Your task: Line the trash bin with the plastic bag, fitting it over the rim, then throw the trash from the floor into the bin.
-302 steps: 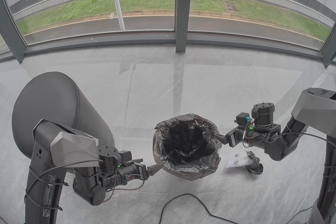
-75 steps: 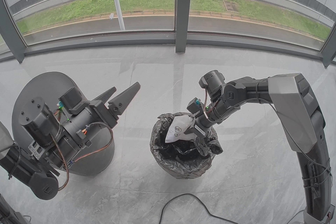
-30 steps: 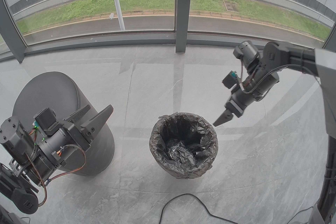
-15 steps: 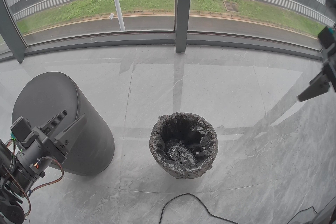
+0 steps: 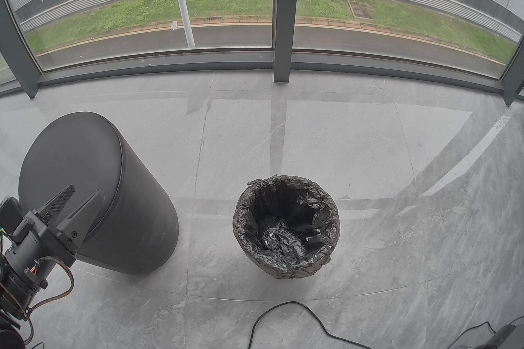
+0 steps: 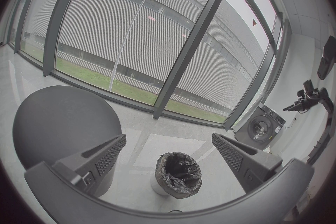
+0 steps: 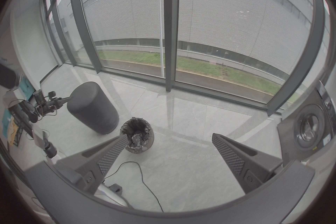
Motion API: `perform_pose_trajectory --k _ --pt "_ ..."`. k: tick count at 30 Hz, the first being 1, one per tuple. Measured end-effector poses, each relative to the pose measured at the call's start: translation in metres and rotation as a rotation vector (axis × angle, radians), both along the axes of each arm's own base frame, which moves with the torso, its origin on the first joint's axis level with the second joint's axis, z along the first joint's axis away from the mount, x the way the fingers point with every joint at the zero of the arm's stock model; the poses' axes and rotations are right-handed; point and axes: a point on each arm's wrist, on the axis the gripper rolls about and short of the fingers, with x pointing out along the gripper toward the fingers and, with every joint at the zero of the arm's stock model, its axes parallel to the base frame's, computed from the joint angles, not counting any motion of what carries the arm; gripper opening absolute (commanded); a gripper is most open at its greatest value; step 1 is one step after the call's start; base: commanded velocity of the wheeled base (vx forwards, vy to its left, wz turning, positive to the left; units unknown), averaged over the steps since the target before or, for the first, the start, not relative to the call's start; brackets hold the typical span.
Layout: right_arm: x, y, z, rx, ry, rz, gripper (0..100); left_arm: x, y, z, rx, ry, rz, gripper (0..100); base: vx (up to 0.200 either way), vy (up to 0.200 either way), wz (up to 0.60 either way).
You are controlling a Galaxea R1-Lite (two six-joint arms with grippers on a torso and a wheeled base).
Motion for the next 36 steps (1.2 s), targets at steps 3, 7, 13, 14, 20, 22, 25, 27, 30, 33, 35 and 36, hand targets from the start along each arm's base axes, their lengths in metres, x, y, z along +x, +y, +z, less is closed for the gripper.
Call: perform_pose_trajectory --k 3,7,13,14,20,22,25,27,30,33,35,36 --pt "-0.01 -0.002 -0.02 0.009 -0.04 -0.056 100 -0.009 0.004 -0.002 0.007 0.026 0.018 100 0.0 0.0 0.0" --pt "-0.017 -0.005 -0.051 0.023 -0.073 -0.146 100 -0.023 0.009 -0.009 0.021 0.081 0.042 100 0.0 0.0 0.0" --pt "-0.025 -0.008 -0.103 0.043 -0.126 -0.313 100 -0.053 0.016 -0.019 0.034 0.14 0.087 100 0.0 0.0 0.0" --pt "-0.026 -0.009 -0.113 0.046 -0.137 -0.346 100 -0.058 0.018 -0.022 0.037 0.147 0.095 100 0.0 0.0 0.0" --pt "-0.03 -0.012 -0.172 0.04 -0.202 -0.541 100 -0.09 0.023 -0.04 0.09 0.17 0.148 100 0.0 0.0 0.0" --pt "-0.031 -0.013 -0.194 0.024 -0.222 -0.585 100 -0.1 0.024 -0.048 0.126 0.171 0.171 100 0.0 0.0 0.0" --pt "-0.03 -0.013 -0.226 0.007 -0.243 -0.61 100 -0.114 0.026 -0.06 0.173 0.167 0.237 100 0.0 0.0 0.0" --pt "-0.03 -0.012 -0.246 0.008 -0.247 -0.598 100 -0.12 0.028 -0.065 0.196 0.151 0.312 100 0.0 0.0 0.0" --pt "-0.029 -0.01 -0.268 0.054 -0.262 -0.528 100 -0.128 0.031 -0.072 0.222 0.133 0.446 100 0.0 0.0 0.0" --pt "-0.03 -0.007 -0.277 0.121 -0.283 -0.422 100 -0.134 0.032 -0.077 0.253 0.124 0.519 100 0.0 0.0 0.0" --pt "-0.03 -0.006 -0.28 0.145 -0.293 -0.353 100 -0.136 0.032 -0.081 0.275 0.125 0.522 100 0.0 0.0 0.0" --pt "-0.031 -0.005 -0.281 0.149 -0.294 -0.314 100 -0.137 0.032 -0.082 0.286 0.122 0.508 100 0.0 0.0 0.0"
